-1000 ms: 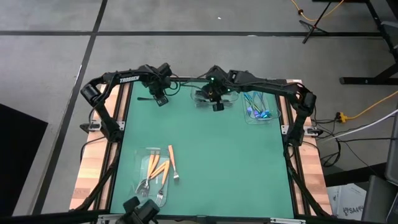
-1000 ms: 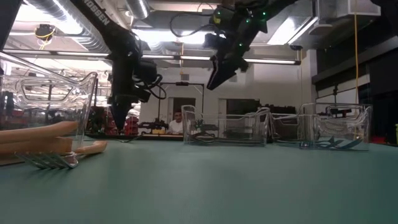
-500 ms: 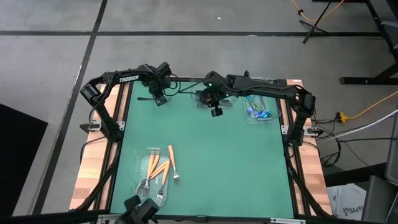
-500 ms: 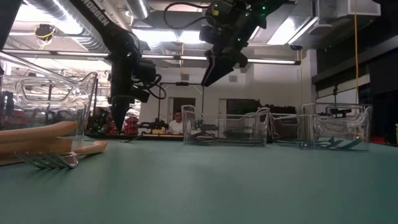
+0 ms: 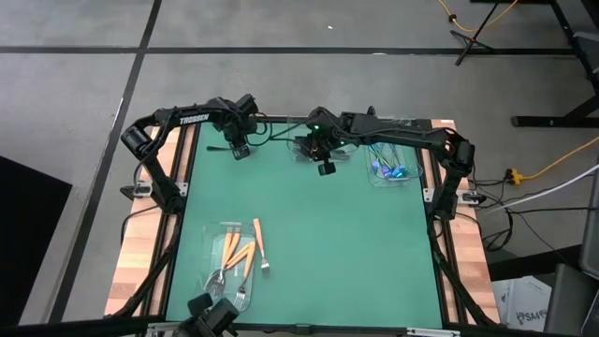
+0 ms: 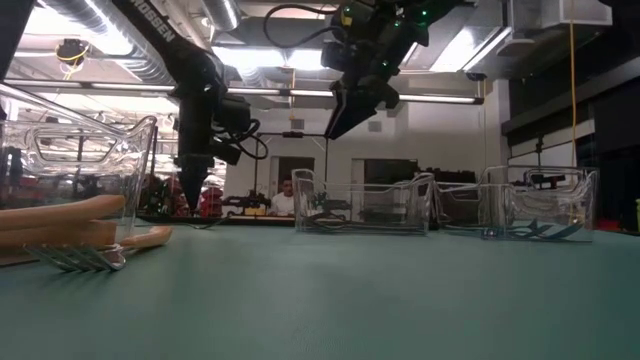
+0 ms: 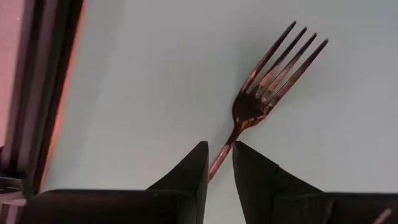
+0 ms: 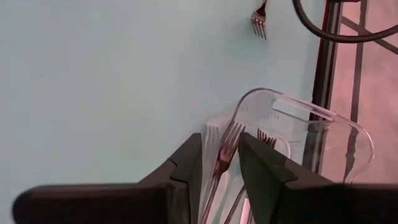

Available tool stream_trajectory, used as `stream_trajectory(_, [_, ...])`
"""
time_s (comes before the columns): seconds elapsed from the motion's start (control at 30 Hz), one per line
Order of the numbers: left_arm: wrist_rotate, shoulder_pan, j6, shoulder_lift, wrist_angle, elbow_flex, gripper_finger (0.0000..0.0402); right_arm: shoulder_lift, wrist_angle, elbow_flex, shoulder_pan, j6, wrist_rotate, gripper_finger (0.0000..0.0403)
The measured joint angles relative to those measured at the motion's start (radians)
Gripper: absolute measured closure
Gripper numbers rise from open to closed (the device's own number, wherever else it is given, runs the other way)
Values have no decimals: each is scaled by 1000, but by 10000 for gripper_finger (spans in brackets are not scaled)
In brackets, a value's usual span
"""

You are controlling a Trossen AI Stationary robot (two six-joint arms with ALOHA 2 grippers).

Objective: Sort silverware by color (type)
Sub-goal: Put the black fork into the top left transparent bin

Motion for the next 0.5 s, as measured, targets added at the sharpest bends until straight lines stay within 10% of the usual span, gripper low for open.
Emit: stream_trajectory(0.5, [-88, -9, 69, 0, 58, -53, 334, 0, 0, 0, 0, 0, 0, 308])
